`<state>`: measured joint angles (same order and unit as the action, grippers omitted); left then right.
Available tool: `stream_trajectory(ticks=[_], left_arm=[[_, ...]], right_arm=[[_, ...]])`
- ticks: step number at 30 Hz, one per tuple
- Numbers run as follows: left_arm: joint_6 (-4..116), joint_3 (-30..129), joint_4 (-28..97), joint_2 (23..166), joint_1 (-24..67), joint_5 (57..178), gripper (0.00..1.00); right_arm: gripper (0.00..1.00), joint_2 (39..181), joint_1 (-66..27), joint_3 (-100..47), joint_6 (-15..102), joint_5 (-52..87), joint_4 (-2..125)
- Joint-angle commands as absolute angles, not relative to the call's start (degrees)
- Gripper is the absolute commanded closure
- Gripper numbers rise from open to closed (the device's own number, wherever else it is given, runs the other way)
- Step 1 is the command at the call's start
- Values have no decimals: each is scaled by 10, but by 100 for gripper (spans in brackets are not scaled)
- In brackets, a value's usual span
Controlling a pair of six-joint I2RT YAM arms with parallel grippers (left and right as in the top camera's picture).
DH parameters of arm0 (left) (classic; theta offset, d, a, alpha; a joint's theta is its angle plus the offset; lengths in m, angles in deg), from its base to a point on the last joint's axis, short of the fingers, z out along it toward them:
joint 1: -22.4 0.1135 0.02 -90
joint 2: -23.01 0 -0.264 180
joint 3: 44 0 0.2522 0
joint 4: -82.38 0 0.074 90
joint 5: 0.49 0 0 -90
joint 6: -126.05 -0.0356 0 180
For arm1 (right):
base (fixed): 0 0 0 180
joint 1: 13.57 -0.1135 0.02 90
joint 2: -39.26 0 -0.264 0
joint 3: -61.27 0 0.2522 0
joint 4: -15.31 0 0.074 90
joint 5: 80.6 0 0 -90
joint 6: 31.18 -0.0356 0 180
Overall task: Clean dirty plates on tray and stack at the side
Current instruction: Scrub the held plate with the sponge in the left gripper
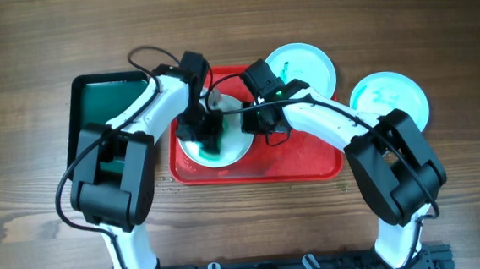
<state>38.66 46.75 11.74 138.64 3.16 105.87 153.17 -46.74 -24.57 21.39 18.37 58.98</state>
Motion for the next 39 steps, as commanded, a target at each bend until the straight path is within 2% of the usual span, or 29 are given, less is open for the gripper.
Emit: stream_trajectory(ticks=[1, 4, 7, 10, 12, 15, 19, 20, 23, 26, 29, 31, 33, 36, 39], left_arm=[[257, 439, 88, 1418, 21, 1153, 96], [332, 440, 162, 1418, 43, 1125, 96], [539, 440, 244, 1418, 62, 910, 96], [618, 440, 259, 1418, 60, 749, 96], [637, 440, 255, 1418, 56, 707, 96], [594, 440, 229, 1418, 49, 773, 96], [321, 440, 164, 1418, 49, 1152, 96], [274, 440, 138, 1418, 49, 1203, 96], [245, 440, 124, 1418, 49, 1219, 96], [257, 440, 188, 1418, 49, 1218, 96], [324, 440, 309, 1418, 49, 1199, 96], [369, 440, 360, 1418, 49, 1149, 96], [450, 440, 383, 1418, 49, 997, 96], [603, 440, 335, 1418, 50, 721, 96], [655, 440, 273, 1418, 53, 674, 96]], right_arm=[[96, 1542, -467, -242, 213, 185, 583], [96, 1542, -467, -242, 214, 185, 587], [96, 1542, -467, -242, 214, 185, 587], [96, 1542, -467, -242, 214, 184, 589], [96, 1542, -467, -242, 214, 184, 589], [96, 1542, -467, -242, 220, 185, 588], [96, 1542, -467, -242, 228, 185, 589], [95, 1542, -467, -242, 228, 185, 589], [96, 1542, -467, -242, 228, 185, 589], [96, 1542, -467, -242, 228, 185, 593], [96, 1542, -467, -242, 228, 185, 595], [96, 1542, -467, -242, 229, 185, 599], [96, 1542, -467, -242, 234, 185, 598], [96, 1542, -465, -242, 234, 185, 598], [96, 1542, -463, -242, 232, 185, 597]])
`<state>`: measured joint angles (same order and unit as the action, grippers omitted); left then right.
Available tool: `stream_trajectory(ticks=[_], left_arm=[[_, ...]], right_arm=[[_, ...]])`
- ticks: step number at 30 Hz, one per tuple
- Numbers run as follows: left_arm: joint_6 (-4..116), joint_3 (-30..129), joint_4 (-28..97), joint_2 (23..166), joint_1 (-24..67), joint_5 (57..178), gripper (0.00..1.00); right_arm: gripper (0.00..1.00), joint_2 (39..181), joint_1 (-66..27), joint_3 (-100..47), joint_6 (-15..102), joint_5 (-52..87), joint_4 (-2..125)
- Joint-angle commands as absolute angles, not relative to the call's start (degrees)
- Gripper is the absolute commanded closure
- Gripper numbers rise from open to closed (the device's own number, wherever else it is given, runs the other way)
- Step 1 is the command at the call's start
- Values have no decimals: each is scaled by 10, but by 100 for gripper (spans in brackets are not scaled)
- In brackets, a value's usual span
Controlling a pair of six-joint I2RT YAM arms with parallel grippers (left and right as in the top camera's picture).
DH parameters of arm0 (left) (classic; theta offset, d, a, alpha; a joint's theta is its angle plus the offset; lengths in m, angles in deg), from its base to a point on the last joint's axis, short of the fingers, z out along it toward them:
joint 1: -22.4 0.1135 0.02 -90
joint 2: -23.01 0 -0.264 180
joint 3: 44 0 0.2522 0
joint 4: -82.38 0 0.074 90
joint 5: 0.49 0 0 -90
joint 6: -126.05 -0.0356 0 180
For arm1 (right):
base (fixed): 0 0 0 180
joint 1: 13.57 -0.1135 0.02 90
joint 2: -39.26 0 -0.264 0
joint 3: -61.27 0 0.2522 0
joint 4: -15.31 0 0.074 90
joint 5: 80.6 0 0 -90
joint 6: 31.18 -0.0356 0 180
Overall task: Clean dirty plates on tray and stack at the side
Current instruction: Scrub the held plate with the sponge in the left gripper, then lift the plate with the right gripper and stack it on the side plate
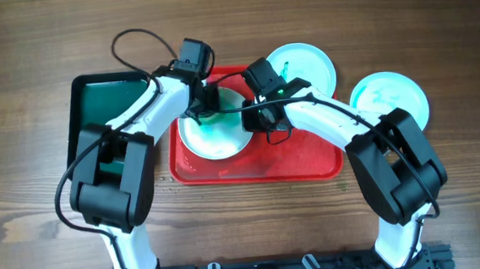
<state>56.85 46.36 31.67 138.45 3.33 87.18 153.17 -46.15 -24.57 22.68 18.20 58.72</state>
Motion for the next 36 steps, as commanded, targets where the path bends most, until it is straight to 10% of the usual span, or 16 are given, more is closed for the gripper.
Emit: stream_trajectory(ticks=[1, 9, 18, 28, 36], left_arm=[[665, 440, 248, 1418, 53, 681, 96], [257, 440, 96, 1418, 53, 1221, 96], [517, 449, 342, 1418, 57, 978, 96], [532, 767, 32, 1407, 113, 901, 96], [532, 766, 0, 1409, 113, 963, 96]], right_arm=[[96, 1542, -463, -242, 232, 185, 598], [96, 1542, -463, -242, 232, 185, 597], [96, 1542, -461, -242, 239, 194, 600], [96, 1514, -458, -270, 273, 178, 645], [96, 1342, -518, -273, 278, -180, 770]])
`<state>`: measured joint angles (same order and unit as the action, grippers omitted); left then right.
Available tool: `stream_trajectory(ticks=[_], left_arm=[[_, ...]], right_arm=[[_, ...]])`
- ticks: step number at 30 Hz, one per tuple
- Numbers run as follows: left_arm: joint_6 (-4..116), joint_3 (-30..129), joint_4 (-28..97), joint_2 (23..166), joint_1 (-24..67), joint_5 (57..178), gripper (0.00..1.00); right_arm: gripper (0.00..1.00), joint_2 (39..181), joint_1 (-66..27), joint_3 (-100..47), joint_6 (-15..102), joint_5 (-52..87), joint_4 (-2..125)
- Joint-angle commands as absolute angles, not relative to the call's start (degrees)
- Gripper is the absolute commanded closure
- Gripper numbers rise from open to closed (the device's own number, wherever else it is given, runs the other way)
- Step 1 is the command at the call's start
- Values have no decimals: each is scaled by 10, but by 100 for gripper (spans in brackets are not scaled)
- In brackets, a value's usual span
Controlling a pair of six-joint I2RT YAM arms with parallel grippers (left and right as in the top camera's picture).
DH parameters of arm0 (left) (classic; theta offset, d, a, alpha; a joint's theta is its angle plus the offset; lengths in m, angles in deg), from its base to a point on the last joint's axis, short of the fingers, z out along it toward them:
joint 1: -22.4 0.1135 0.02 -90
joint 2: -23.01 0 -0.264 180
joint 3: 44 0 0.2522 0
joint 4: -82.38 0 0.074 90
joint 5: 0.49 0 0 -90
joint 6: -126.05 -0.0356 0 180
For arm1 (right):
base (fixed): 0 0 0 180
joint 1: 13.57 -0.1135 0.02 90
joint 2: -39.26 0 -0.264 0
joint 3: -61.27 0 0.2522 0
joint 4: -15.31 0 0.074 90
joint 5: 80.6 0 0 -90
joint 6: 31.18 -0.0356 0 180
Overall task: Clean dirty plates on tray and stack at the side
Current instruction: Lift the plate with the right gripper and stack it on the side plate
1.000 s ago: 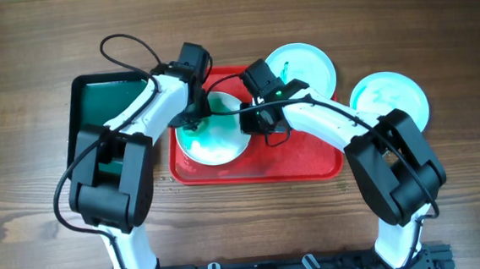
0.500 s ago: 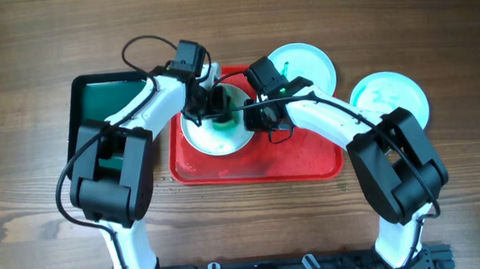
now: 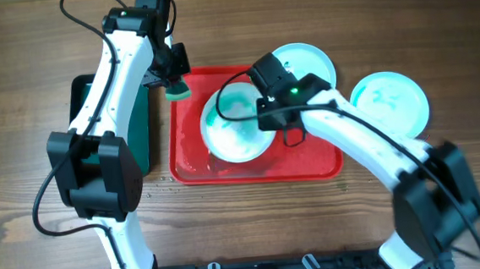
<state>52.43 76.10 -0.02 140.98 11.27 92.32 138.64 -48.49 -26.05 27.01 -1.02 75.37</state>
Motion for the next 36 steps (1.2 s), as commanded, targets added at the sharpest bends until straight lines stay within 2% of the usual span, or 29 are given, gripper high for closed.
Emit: stream_trajectory(ticks=[1, 8, 12, 14, 23, 25, 29, 34, 36], left_arm=[[533, 766, 0, 1409, 113, 971, 96], [532, 709, 4, 1409, 102, 1000, 96], [533, 680, 19, 1409, 95, 1000, 96], [533, 676, 24, 1409, 94, 1000, 96], [533, 676, 27, 1409, 94, 1000, 96], [533, 676, 27, 1409, 94, 1000, 96], [533, 676, 29, 1409, 94, 1000, 96], [532, 676, 33, 1409, 94, 1000, 96], [532, 676, 33, 1409, 94, 1000, 96]], right_arm=[[96, 1331, -537, -273, 278, -233, 780], [96, 1316, -704, -273, 278, -638, 840], [96, 1316, -762, -273, 311, -773, 838], [96, 1316, -772, -273, 349, -777, 830], [96, 1316, -771, -273, 347, -777, 829], [96, 1316, -770, -273, 347, -745, 830], [96, 1316, -742, -273, 297, -491, 885], [96, 1297, -574, -273, 275, -208, 897], [96, 1277, -496, -273, 319, -126, 875]])
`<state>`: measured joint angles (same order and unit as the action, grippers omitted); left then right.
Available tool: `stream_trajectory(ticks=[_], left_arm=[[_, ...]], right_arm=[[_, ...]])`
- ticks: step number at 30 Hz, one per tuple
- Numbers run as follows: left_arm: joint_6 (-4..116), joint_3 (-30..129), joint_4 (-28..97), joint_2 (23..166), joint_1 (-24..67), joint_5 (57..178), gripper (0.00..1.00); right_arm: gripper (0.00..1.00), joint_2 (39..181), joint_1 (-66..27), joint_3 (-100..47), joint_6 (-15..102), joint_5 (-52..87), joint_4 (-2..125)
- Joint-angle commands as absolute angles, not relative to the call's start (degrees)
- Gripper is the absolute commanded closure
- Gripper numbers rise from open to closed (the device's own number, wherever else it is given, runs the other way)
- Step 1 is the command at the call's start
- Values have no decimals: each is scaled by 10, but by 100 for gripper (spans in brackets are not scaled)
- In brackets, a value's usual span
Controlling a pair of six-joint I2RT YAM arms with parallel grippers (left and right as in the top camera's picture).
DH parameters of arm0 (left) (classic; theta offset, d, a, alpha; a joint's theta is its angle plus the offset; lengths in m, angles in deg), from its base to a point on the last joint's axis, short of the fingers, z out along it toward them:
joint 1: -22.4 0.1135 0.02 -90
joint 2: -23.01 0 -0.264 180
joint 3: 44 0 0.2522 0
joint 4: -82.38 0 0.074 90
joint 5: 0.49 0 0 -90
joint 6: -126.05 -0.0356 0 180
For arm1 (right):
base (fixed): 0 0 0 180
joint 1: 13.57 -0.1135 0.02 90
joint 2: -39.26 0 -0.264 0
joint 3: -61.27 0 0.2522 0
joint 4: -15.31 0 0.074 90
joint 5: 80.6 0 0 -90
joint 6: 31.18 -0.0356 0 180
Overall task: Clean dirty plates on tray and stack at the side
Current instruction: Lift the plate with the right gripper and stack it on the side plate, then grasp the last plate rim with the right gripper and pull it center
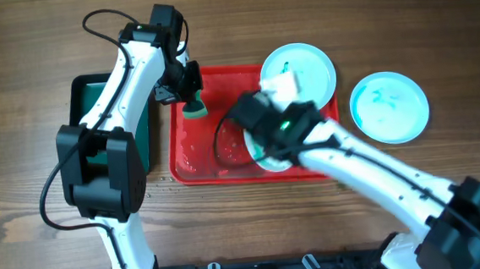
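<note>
A red tray (318, 159) lies mid-table. My right gripper (255, 127) is raised over it, shut on the rim of a white plate (269, 161) that is tilted and mostly hidden under the arm. My left gripper (191, 100) hangs over the tray's far left corner, shut on a green sponge (195, 112). A second teal-smeared plate (303, 62) sits at the tray's far right corner. A third plate (389, 105) rests on the table to the right of the tray.
A dark green bin (94, 111) stands left of the tray, partly under my left arm. Water drops speckle the wood near the tray's front left corner. Bare wooden table surrounds everything.
My left gripper has come back from beyond the tray's far left corner to just over it, sponge still held. My right arm has risen and swung left, and the plate is tilted steeply.
First the sponge was pressed on the plate in the tray's left half while my right gripper held its rim. Then the sponge sat at the plate's far edge. Later the left arm was away from the tray and the plate was lifted; now it hangs tilted under my right arm.
</note>
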<state>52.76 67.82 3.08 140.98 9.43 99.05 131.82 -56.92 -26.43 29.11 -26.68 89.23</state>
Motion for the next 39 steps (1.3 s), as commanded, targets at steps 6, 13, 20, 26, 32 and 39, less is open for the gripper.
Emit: stream_trajectory(ticks=[6, 13, 20, 26, 32, 39], left_arm=[[532, 676, 39, 1409, 94, 1000, 96], [532, 676, 39, 1409, 94, 1000, 96], [532, 676, 39, 1409, 94, 1000, 96], [532, 676, 43, 1409, 94, 1000, 96], [532, 676, 43, 1409, 94, 1000, 96], [532, 676, 43, 1409, 94, 1000, 96]], right_arm=[[96, 1253, -151, -262, 379, 56, 847], [96, 1253, 110, -164, 373, 61, 773], [60, 1253, 129, -101, 364, 105, 712], [34, 1253, 38, -121, 432, 231, 674], [60, 1282, -154, -124, 263, 179, 600], [72, 1442, -217, -124, 198, 182, 539]])
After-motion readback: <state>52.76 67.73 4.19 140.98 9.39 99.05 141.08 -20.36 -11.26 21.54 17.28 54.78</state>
